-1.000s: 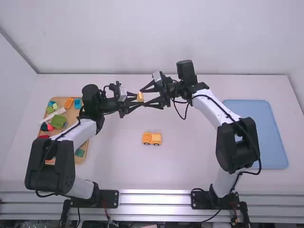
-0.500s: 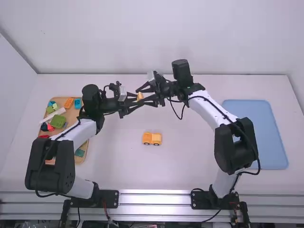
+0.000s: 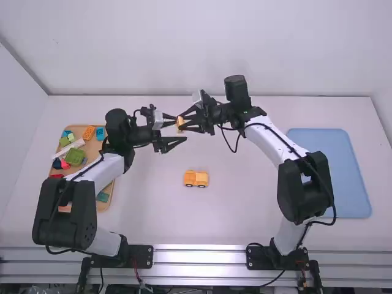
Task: Assemble lego blocks to make yellow taxi
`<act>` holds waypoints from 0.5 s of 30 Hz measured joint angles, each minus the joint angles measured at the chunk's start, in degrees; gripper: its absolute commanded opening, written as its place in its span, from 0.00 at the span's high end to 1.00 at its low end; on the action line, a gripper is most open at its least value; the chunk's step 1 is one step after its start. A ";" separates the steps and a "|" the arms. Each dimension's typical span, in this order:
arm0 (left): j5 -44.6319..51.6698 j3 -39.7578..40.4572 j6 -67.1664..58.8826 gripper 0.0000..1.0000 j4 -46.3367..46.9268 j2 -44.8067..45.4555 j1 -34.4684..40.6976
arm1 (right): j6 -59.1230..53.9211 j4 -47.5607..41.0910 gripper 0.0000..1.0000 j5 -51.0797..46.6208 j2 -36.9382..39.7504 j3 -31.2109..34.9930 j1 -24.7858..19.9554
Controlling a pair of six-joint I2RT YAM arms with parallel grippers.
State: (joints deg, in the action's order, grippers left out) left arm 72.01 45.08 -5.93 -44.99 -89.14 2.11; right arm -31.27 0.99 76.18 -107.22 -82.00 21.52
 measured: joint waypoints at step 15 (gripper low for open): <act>-41.13 0.31 -6.14 0.01 31.21 0.00 -0.02 | 7.89 -23.54 0.92 -48.33 2.19 0.00 3.93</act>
State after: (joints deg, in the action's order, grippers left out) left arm 30.87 45.39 -12.08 -13.78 -89.14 2.09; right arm -23.38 -22.55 27.86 -105.03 -82.00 25.45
